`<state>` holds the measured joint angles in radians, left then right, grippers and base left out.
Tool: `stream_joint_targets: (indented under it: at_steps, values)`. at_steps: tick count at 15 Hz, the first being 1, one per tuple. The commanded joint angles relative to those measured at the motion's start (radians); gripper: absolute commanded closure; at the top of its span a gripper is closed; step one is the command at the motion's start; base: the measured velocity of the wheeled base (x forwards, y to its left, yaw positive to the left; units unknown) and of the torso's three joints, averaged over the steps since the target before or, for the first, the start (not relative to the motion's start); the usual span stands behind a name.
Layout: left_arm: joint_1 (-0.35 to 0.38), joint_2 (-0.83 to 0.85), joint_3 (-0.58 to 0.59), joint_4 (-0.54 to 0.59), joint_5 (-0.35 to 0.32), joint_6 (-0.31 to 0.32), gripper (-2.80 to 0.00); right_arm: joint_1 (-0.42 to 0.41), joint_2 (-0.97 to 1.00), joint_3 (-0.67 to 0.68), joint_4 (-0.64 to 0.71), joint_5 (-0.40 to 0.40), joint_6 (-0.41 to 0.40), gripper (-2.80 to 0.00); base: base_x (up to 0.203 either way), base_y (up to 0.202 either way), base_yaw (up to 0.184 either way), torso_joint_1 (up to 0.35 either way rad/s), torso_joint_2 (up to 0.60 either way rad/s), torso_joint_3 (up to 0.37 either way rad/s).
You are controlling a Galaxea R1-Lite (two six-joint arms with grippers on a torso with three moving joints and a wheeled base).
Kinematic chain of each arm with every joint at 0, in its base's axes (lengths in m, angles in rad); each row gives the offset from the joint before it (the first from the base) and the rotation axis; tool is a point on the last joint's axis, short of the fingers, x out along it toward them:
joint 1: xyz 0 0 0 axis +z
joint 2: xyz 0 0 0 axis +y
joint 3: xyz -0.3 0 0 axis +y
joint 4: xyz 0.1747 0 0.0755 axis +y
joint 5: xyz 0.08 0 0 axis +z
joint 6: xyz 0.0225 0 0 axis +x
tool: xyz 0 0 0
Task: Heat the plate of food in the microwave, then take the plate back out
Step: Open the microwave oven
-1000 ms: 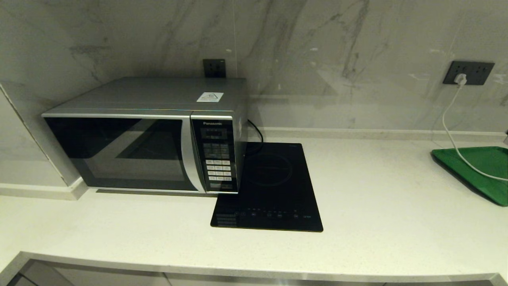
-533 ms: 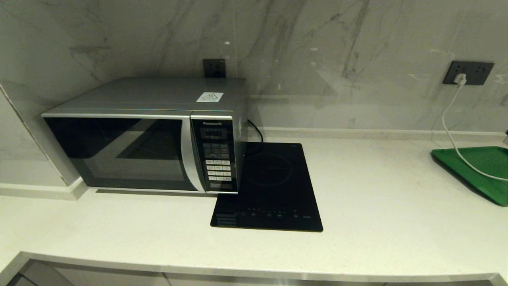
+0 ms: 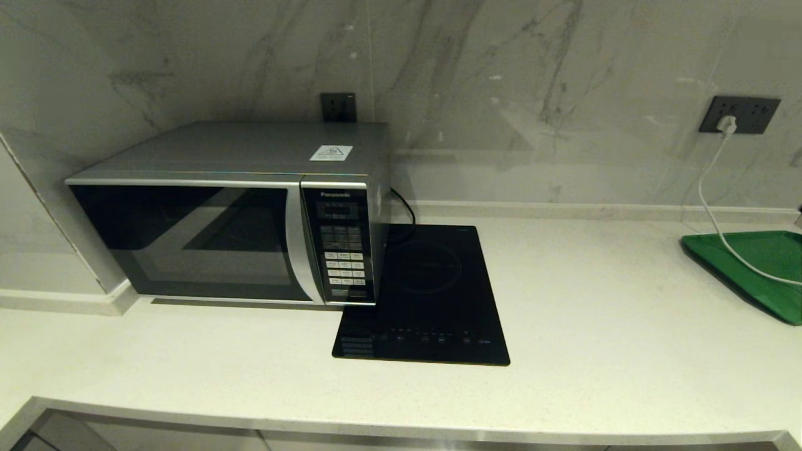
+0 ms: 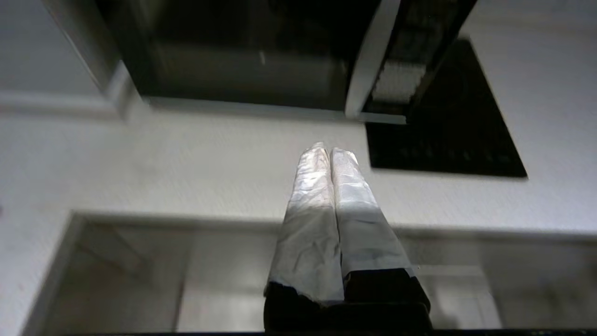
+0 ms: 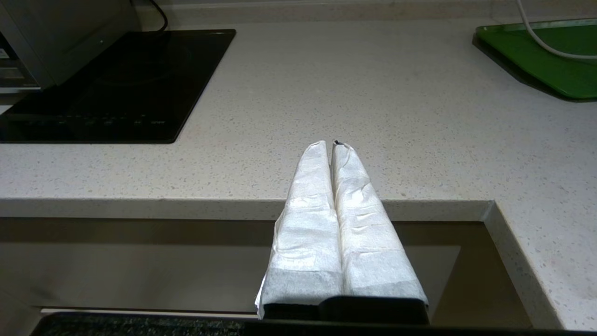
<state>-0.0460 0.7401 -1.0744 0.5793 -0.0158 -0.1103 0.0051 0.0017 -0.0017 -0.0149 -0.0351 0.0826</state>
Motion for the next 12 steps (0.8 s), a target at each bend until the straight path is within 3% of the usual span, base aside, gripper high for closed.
stream_joint_targets:
  at_steps: [1,2,3,6,8,10,12]
  values:
    - [-0.012,0.166,-0.042,0.212,-0.029,-0.023,0.0,0.001,0.0,0.0,0.0,0.0,0.0,0.0,0.0,0.0,0.0,0.0,0.0,0.0]
    - [-0.033,0.139,0.016,0.322,-0.038,-0.038,0.0,0.001,0.0,0.0,0.0,0.0,0.0,0.0,0.0,0.0,0.0,0.0,0.0,0.0]
    - [-0.089,0.133,0.062,0.465,-0.036,-0.093,0.0,0.0,0.0,0.001,0.0,0.0,0.0,0.0,0.0,0.0,0.0,0.0,0.0,0.0]
    - [-0.317,0.153,0.095,0.601,-0.019,-0.291,0.0,0.001,0.0,0.0,-0.002,0.0,0.002,0.0,0.0,0.0,0.0,0.0,0.0,0.0]
    - [-0.39,0.135,0.197,0.583,0.058,-0.329,0.0,0.001,0.0,0.0,-0.002,0.0,0.001,0.0,0.0,0.0,0.0,0.0,0.0,0.0]
    - [-0.536,0.04,0.276,0.52,0.148,-0.337,0.0,0.001,0.0,0.0,-0.002,0.0,0.0,0.0,0.0,0.0,0.0,0.0,0.0,0.0]
    - [-0.687,-0.073,0.311,0.482,0.193,-0.345,0.0,0.0,0.0,0.0,-0.002,0.0,0.002,0.0,0.0,0.0,0.0,0.0,0.0,0.0]
